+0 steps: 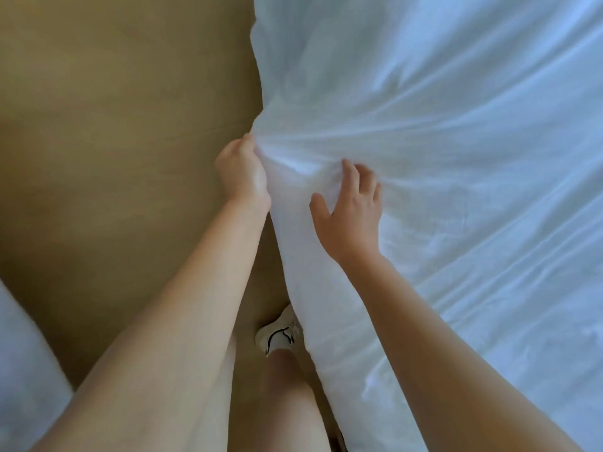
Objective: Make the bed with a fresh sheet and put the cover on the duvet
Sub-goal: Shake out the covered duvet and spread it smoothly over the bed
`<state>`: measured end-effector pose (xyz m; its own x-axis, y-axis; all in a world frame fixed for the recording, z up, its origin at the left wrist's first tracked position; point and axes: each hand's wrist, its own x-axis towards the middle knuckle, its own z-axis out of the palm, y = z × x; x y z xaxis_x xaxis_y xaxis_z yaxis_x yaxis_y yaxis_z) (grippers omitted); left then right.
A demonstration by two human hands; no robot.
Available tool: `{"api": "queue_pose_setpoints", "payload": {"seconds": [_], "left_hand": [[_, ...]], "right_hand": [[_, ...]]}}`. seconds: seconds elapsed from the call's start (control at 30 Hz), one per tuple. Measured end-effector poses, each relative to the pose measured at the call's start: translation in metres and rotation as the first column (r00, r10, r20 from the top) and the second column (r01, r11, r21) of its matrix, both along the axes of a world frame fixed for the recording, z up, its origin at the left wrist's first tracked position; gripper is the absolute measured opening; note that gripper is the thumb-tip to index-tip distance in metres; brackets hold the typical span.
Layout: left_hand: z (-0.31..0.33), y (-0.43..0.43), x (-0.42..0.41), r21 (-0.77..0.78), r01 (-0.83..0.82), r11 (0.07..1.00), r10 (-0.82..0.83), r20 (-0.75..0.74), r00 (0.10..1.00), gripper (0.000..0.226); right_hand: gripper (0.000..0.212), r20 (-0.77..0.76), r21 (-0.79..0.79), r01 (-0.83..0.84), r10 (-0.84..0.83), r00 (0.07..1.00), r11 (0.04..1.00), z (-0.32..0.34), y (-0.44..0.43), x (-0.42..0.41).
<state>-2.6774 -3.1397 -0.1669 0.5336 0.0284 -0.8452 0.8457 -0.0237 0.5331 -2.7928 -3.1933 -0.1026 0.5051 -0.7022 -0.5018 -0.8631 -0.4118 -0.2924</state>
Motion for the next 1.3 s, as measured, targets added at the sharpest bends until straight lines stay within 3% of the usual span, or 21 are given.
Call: {"api": "queue_pose_setpoints", "payload": {"seconds": [0.07,0.13,0.2,0.27,0.37,0.47,0.53,0.6,0.73,0.8,0.87,0.97,1.03,1.1,1.17,1.3], "left_hand": [[0.006,0.013,0.022,-0.103,-0.108,0.989,0.104,-0.044,0.994,0.041],[0.001,0.024,0.039,-0.079,-0.064,0.995,0.063,-0.014,0.998,0.040],[-0.017,0.020,0.047,0.038,0.093,0.995,-0.091,-0.058,0.994,0.035],[-0.030,-0.001,0.050,0.001,0.285,0.959,-0.278,-0.212,0.937,0.027],[-0.043,-0.026,0.062,-0.106,0.514,0.851,-0.525,-0.204,0.827,0.026],[-0.036,-0.064,0.088,-0.325,0.564,0.759,-0.618,-0.090,0.781,0.060],[-0.020,-0.094,0.101,-0.387,0.558,0.734,-0.618,-0.039,0.785,0.068],[-0.002,-0.118,0.112,-0.324,0.573,0.753,-0.605,0.002,0.796,0.069],[0.022,-0.136,0.112,-0.229,0.657,0.718,-0.637,0.162,0.753,0.051],[0.037,-0.132,0.115,-0.219,0.612,0.760,-0.560,0.259,0.787,0.037],[0.044,-0.114,0.130,-0.198,0.468,0.861,-0.386,0.346,0.855,0.021],[0.034,-0.077,0.166,0.061,0.280,0.958,-0.282,0.366,0.887,0.026],[0.021,-0.074,0.176,0.334,0.292,0.896,-0.397,0.310,0.864,0.036],[0.007,-0.092,0.172,0.464,0.351,0.813,-0.482,0.201,0.853,0.037],[-0.005,-0.108,0.168,0.427,0.422,0.800,-0.511,0.116,0.852,0.041],[-0.006,-0.137,0.195,0.065,0.482,0.874,-0.485,0.030,0.874,0.064]], "right_hand": [[0.059,0.126,-0.053,0.008,-0.002,0.992,0.999,0.004,0.001,0.019],[0.058,0.181,-0.070,0.002,0.011,0.983,0.998,0.003,0.004,0.035],[0.063,0.051,0.022,-0.050,0.049,0.998,0.999,-0.004,0.004,0.042],[0.066,-0.082,0.055,-0.076,0.081,0.993,0.996,-0.016,-0.002,0.043],[0.063,-0.050,0.035,-0.078,0.080,0.996,0.996,-0.023,-0.011,0.049],[0.059,0.040,-0.001,-0.043,0.043,0.998,0.999,-0.023,-0.024,0.061],[0.057,0.113,-0.009,0.002,-0.001,0.994,1.000,-0.019,-0.034,0.069],[0.055,0.187,0.015,0.063,-0.064,0.980,0.998,-0.014,-0.042,0.077],[0.052,0.266,0.085,0.192,-0.208,0.941,0.978,-0.003,-0.053,0.093],[0.048,0.309,0.096,0.257,-0.275,0.910,0.962,0.005,-0.059,0.100],[0.047,0.401,0.061,0.298,-0.296,0.867,0.953,0.015,-0.070,0.108],[0.053,0.464,0.034,0.298,-0.279,0.841,0.954,0.024,-0.088,0.119],[0.058,0.354,0.046,0.203,-0.206,0.912,0.978,0.020,-0.098,0.129],[0.065,0.203,0.035,0.069,-0.075,0.976,0.997,0.009,-0.106,0.138],[0.067,0.143,0.033,-0.021,0.016,0.990,0.999,0.000,-0.113,0.146],[0.064,0.156,-0.023,-0.087,0.089,0.984,0.996,-0.010,-0.136,0.162]]}}
